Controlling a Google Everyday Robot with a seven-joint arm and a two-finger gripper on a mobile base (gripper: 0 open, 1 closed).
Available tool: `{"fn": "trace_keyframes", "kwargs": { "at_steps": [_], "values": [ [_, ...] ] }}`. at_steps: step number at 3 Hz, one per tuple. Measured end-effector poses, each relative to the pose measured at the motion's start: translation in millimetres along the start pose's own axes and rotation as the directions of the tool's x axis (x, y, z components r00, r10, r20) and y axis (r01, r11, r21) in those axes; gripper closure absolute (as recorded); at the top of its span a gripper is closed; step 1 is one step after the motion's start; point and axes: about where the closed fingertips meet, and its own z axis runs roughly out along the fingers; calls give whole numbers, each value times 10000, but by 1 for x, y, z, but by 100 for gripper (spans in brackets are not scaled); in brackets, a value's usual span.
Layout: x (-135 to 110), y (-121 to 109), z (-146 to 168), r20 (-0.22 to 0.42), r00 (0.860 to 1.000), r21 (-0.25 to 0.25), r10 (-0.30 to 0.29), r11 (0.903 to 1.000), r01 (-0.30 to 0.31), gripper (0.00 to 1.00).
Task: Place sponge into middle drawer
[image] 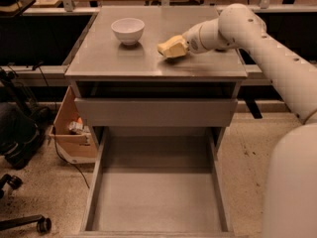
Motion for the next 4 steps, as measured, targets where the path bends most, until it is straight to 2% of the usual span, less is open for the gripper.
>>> {"fn": "trace_keyframes", "kwargs": {
  "at_steps": [1,2,3,4],
  "values": [
    [-10,31,-32,309,9989,-642,-349,9973,368,86],
    [-7,68,-63,545,9980,-1605,-316,9862,400,100],
    [5,115,-103,650,9977,-3069,193,9518,15,100],
    [5,115,-103,650,9977,-3070,193,9517,16,100]
  ]
}}
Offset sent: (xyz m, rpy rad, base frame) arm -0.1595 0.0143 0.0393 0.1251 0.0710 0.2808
